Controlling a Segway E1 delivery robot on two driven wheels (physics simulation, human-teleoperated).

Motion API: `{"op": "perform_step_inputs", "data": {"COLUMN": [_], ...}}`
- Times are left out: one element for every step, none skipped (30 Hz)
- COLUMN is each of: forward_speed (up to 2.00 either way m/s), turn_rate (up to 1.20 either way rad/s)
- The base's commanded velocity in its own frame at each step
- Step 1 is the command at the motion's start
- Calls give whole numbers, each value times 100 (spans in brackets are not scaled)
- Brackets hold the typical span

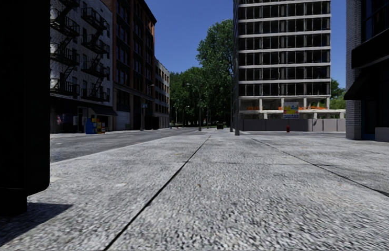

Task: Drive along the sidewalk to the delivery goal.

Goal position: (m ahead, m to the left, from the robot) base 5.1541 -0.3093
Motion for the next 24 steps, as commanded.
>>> {"op": "perform_step_inputs", "data": {"forward_speed": [200,200,200,200,200,200,200,200,200,200,200,200,200,200,200,200,200,200,200,200,200,200,200,200], "turn_rate": [0,0,0,0,0,0,0,0,0,0,0,0,0,0,0,0,0,0,0,0,0,-17,-25,-26]}}
